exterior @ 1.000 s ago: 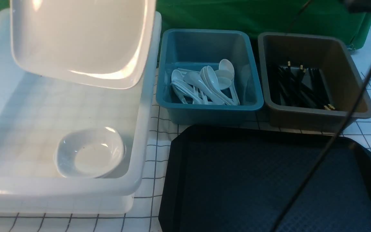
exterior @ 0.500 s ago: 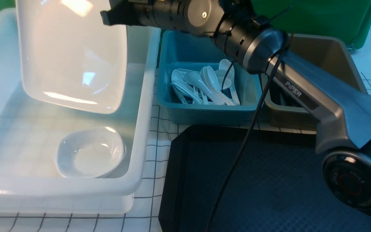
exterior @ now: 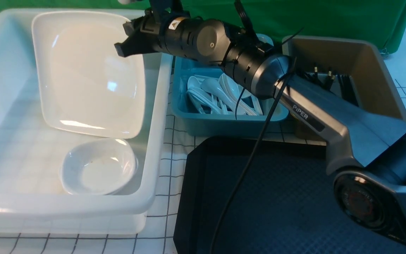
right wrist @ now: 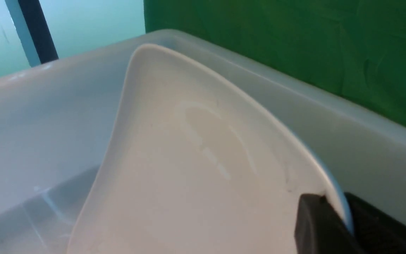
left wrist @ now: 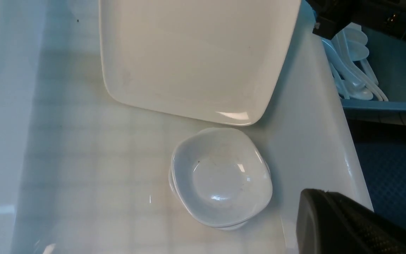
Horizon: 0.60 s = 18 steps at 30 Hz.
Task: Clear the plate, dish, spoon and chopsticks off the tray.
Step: Use the right arm to put the plate into the large storage box on the left
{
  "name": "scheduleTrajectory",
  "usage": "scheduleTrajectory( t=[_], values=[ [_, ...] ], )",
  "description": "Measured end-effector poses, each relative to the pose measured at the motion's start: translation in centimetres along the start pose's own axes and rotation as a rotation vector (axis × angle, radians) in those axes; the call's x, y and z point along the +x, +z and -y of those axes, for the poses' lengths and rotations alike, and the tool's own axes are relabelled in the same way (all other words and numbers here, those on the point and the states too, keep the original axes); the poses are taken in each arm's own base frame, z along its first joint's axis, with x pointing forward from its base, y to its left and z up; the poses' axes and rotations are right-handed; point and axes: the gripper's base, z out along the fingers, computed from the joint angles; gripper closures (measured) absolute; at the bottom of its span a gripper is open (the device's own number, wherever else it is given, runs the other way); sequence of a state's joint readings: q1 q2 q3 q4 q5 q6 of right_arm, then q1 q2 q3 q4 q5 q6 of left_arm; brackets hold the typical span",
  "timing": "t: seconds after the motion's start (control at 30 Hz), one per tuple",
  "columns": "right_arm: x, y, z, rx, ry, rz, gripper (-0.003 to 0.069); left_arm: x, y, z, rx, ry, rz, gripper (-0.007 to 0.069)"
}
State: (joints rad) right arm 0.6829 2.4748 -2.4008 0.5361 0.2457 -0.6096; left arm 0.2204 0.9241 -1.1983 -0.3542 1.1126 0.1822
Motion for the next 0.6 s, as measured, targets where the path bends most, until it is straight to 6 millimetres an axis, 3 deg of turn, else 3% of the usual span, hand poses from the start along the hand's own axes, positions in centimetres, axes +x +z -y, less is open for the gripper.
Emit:
scheduleTrajectory(
  t=[0.17, 0.3, 0.43, 0.53, 0.6],
  values=[
    [-0.4, -0.1, 0.2, 0.020, -0.058, 0.028, 0.0389, 0.0, 0.0, 0.0, 0.000, 0.013, 0.000, 0.0627],
    [-0.5, -0.1, 0.2, 0.024, -0.066, 0.032, 0.0328, 0.0, 0.0, 0.0, 0.000, 0.020, 0.000, 0.0627],
    [-0.5, -0.1, 0.2, 0.021, -0.067, 0.029, 0.0337, 0.0, 0.0, 0.0, -0.001, 0.020, 0.004, 0.0627],
    [-0.4, -0.3, 0.0, -0.003, -0.104, -0.015, 0.0403, -0.1, 0.0, 0.0, -0.003, 0.020, 0.016, 0.0627],
    [-1.3, -1.4, -0.3, -0.048, -0.138, -0.101, 0.0501, -0.2, 0.1, -0.1, -0.012, 0.025, 0.013, 0.0627]
  ],
)
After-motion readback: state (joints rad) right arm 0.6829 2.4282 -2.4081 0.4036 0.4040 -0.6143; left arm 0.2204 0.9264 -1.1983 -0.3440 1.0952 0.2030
